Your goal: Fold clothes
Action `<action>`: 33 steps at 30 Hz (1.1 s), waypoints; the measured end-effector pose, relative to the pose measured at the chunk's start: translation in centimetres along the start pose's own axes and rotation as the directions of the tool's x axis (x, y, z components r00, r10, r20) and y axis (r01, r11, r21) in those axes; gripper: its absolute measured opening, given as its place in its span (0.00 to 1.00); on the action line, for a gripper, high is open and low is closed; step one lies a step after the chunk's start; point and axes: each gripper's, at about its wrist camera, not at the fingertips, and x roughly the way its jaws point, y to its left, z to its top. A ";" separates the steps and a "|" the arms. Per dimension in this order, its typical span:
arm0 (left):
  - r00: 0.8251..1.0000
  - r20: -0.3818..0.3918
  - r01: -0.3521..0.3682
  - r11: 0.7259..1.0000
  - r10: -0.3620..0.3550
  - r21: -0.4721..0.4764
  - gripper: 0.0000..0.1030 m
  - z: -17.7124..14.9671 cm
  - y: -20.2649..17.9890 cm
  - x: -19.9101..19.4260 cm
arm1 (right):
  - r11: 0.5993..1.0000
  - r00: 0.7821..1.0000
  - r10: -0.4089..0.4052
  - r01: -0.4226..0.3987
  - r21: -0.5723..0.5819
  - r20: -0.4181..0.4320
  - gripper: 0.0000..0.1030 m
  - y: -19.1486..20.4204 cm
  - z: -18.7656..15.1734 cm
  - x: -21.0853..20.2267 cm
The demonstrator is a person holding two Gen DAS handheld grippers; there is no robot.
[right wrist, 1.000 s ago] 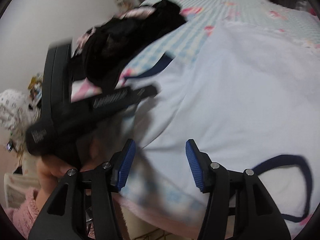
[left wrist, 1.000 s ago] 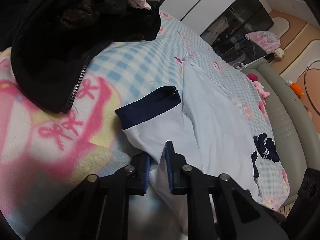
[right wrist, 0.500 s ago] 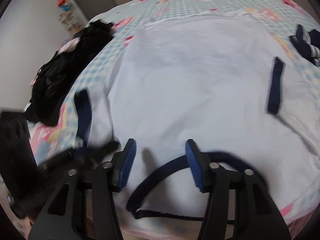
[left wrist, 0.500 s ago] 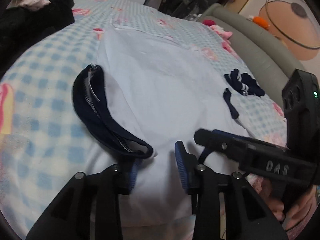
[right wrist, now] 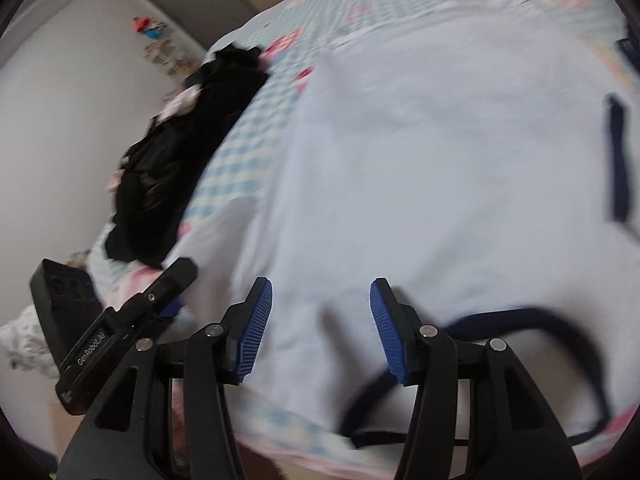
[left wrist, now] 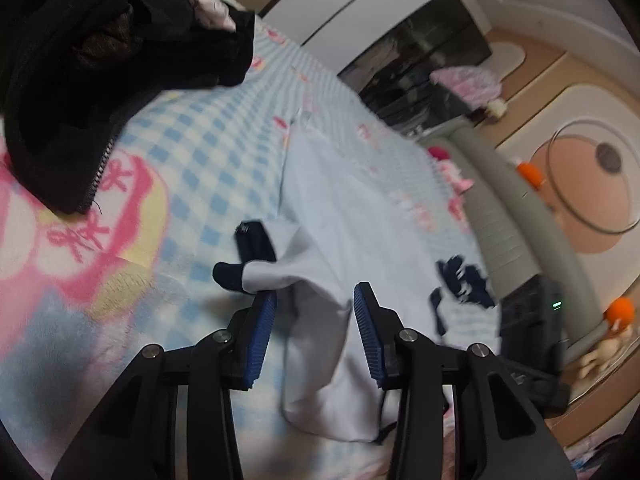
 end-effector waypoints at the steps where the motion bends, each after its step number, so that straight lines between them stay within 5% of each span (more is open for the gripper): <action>1: 1.000 0.017 -0.022 1.000 0.022 -0.010 0.40 0.0 0.2 -0.4 | 0.999 1.000 -0.007 0.007 -0.036 -0.005 0.51 1.0 0.0 0.5; 3: 0.995 0.036 -0.088 0.995 0.090 -0.056 0.40 0.2 1.6 -1.0 | 0.991 0.999 -0.030 0.028 -0.128 -0.012 0.51 3.1 0.0 1.2; 7: 0.996 0.062 -0.051 0.984 0.062 -0.173 0.40 1.0 3.7 -1.6 | 0.950 0.999 -0.006 -0.008 -0.312 -0.044 0.58 7.6 -0.6 2.6; 12: 0.997 0.068 -0.032 0.978 0.048 -0.207 0.42 1.5 4.9 -1.8 | 0.879 0.992 -0.125 0.103 -0.465 -0.017 0.62 11.0 -0.8 4.9; 13: 0.997 0.062 -0.035 0.979 0.048 -0.200 0.42 1.6 4.9 -1.7 | 0.876 0.988 -0.152 0.136 -0.463 0.004 0.57 10.9 -0.4 5.1; 15: 0.999 0.035 -0.035 0.986 0.042 -0.164 0.42 1.6 4.4 -1.0 | 0.866 0.978 -0.204 0.203 -0.458 0.047 0.26 10.8 0.4 5.4; 18: 1.000 -0.010 -0.006 0.995 0.005 -0.099 0.42 1.6 3.2 0.0 | 0.896 0.971 -0.204 0.237 -0.376 0.124 0.12 9.6 1.5 3.8; 23: 0.998 -0.063 0.011 0.999 -0.013 -0.038 0.42 1.2 1.5 1.7 | 0.978 0.968 -0.188 0.201 -0.063 0.166 0.10 2.9 1.3 0.4; 27: 0.992 -0.123 0.021 0.999 -0.017 0.028 0.42 0.4 0.0 3.1 | 0.955 0.979 -0.178 0.147 0.258 0.099 0.17 -4.0 0.4 -0.3; 33: 0.982 -0.190 0.042 0.972 0.003 0.232 0.43 -1.9 -4.5 4.4 | 0.979 0.974 -0.198 0.189 0.080 0.113 0.33 -2.2 0.3 -1.7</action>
